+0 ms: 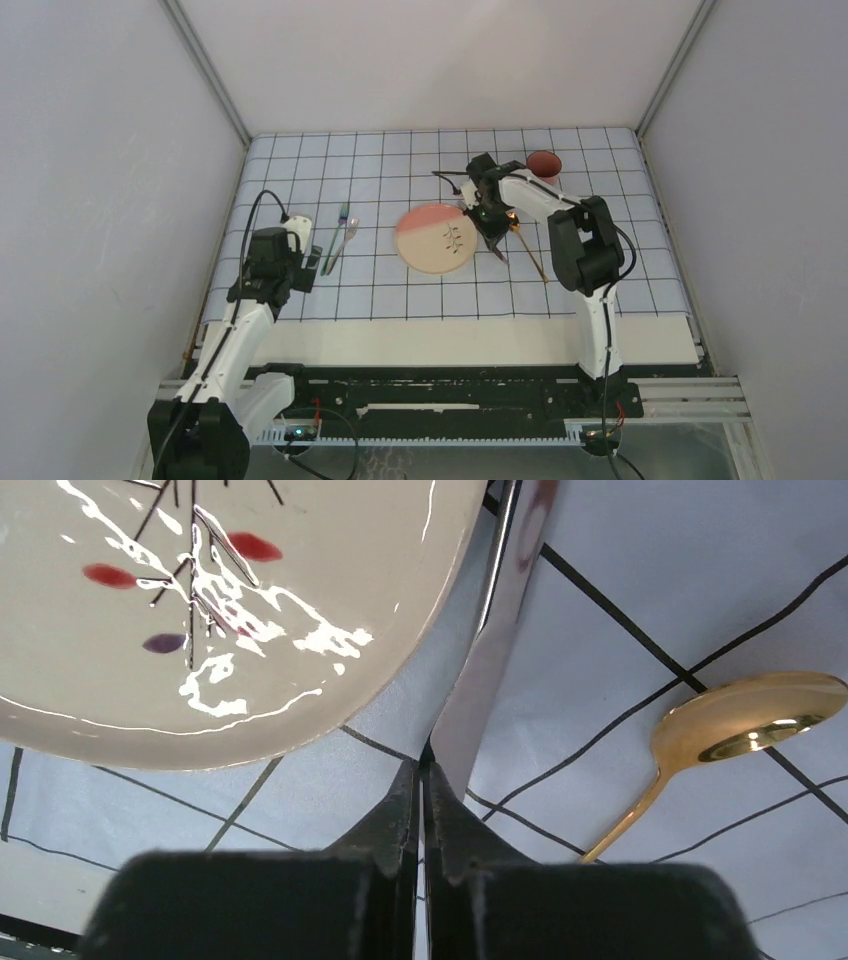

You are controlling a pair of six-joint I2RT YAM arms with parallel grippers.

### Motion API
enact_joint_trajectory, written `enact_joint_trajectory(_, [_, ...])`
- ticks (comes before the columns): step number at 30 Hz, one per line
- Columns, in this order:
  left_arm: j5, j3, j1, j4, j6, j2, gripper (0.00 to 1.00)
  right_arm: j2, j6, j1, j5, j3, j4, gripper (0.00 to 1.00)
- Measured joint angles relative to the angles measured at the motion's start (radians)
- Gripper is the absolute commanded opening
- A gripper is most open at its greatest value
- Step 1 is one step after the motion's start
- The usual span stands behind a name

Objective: Set the dinner table for one person
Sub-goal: Pick up the knife with the napkin.

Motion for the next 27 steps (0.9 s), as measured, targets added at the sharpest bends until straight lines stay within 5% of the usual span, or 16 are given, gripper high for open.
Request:
enact_joint_trajectory(11, [0.001,0.0,0.0,-0.001,0.0,0.0,1.0,-0.072,-0.004,-0.034,0.013,-0.137,0.06,0.0])
enact_joint_trajectory(16, [0.007,0.0,0.0,-0.001,-0.001,0.0,1.0,-0.082,-0.009,-0.064,0.012,-0.15,0.056,0.3])
enact_joint_trajectory(27, [0.013,0.0,0.0,-0.002,-0.001,0.0,1.0,-0.083,-0.011,-0.049,0.022,-0.027,0.036,0.37])
